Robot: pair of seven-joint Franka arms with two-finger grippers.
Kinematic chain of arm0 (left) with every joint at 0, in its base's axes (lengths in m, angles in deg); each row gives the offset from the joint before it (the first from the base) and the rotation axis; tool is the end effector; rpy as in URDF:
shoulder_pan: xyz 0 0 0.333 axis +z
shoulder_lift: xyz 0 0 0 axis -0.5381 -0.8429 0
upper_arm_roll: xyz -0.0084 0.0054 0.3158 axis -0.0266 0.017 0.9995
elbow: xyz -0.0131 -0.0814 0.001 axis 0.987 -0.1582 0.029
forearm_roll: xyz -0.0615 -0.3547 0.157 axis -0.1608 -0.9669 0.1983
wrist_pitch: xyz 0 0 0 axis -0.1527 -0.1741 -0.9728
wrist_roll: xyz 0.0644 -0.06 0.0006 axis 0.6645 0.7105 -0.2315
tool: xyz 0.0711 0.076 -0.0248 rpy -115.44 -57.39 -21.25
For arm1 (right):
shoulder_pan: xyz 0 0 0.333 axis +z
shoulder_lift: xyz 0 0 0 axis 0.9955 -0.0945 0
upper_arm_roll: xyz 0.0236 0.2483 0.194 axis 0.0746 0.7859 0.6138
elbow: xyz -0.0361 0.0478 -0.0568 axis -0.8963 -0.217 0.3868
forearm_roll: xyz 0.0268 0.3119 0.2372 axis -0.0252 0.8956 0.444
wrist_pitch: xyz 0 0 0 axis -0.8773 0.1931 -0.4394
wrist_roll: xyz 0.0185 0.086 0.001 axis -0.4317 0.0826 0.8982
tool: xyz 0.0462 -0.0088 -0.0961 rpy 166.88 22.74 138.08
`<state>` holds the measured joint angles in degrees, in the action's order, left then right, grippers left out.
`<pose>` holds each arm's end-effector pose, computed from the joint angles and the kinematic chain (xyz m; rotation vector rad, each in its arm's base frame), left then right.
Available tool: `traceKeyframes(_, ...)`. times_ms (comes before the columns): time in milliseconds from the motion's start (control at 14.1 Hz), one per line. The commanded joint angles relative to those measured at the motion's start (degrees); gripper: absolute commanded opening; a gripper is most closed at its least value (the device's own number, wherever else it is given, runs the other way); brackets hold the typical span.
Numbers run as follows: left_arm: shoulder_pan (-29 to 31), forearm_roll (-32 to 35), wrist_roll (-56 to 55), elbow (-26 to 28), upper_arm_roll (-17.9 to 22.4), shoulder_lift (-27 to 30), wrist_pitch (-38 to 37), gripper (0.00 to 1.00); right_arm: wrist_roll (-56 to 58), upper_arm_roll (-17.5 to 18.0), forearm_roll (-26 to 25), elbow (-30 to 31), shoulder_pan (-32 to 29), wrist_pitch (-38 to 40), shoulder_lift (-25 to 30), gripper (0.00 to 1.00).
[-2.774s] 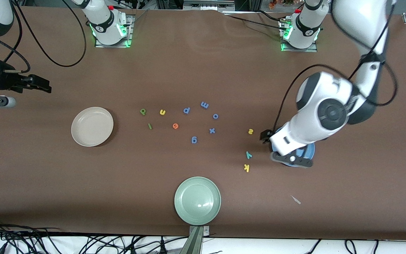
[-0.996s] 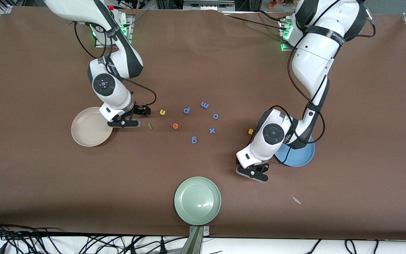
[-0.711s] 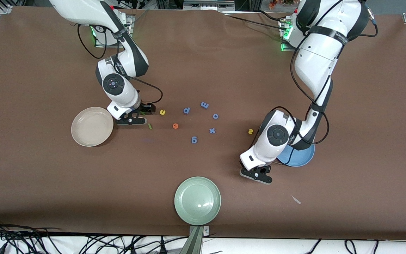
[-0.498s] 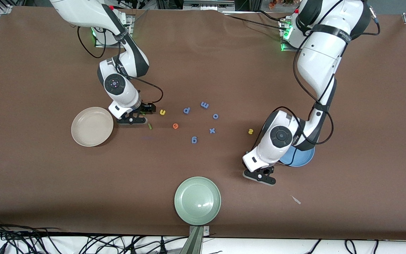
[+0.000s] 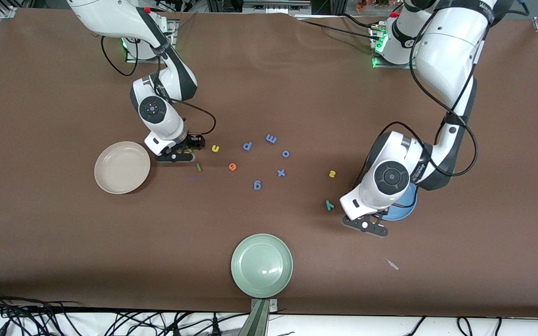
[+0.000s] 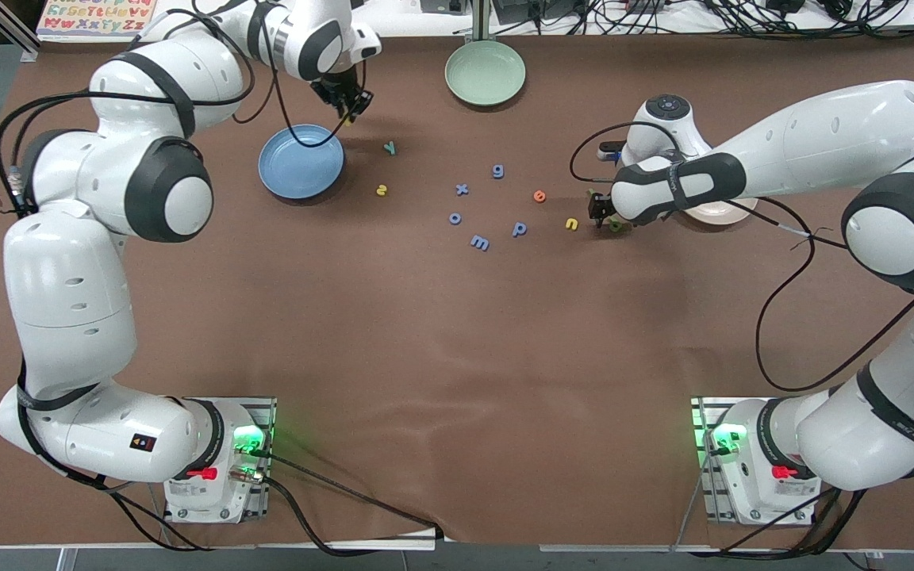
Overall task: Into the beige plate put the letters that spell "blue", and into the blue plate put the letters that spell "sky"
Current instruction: 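Grasp the yellow k with the left gripper and lift it, then drop the k in the blue plate while the right gripper grasps green d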
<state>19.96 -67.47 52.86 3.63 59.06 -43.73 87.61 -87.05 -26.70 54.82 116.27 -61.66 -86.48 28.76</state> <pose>0.6811 -0.2194 0.2516 -2.9719 0.5001 0.0582 0.4772 0.2292 0.1734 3.1175 0.0386 -0.1353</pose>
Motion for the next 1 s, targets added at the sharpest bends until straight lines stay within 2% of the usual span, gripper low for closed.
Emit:
traceKeyframes(0,4.06,3.75,1.95,18.55,-0.85,9.82,8.22,0.10,0.16,0.00,-0.22,0.60,0.20,-1.33,-0.09,0.77)
traceKeyframes(71,4.77,3.84,1.95,23.65,-0.85,11.58,12.87,0.12,0.16,0.00,-0.22,0.60,0.11,-1.33,-0.09,0.77)
traceKeyframes(142,6.08,3.84,1.95,26.57,-0.85,12.21,16.40,0.17,0.43,-0.18,-0.22,0.51,0.11,-1.33,0.00,0.77)
traceKeyframes(213,6.96,3.84,1.95,27.38,-0.85,12.13,17.74,0.41,0.69,-0.18,-0.22,0.51,0.11,-1.33,0.00,0.73)
traceKeyframes(284,6.80,3.84,1.95,27.30,-0.85,12.04,17.75,0.82,0.78,-0.26,-0.22,0.43,0.02,-1.51,-0.09,0.72)
traceKeyframes(356,6.53,3.84,1.95,27.04,-0.85,12.04,17.66,1.00,0.78,-0.35,-0.22,0.42,0.02,-1.86,-0.09,0.67)
traceKeyframes(498,6.09,3.67,1.25,25.56,-1.11,12.13,17.05,1.00,0.78,-0.26,-0.22,0.51,0.02,-1.86,-0.09,0.56)
traceKeyframes(711,3.64,2.53,-0.93,16.70,-2.87,11.43,5.66,1.00,0.78,-0.27,-0.22,0.51,0.02,-1.86,-0.09,0.36)
traceKeyframes(925,1.09,-1.84,-7.60,11.67,-2.96,9.06,3.42,1.00,0.69,-0.35,-0.22,0.42,0.02,-1.51,-0.09,0.26)
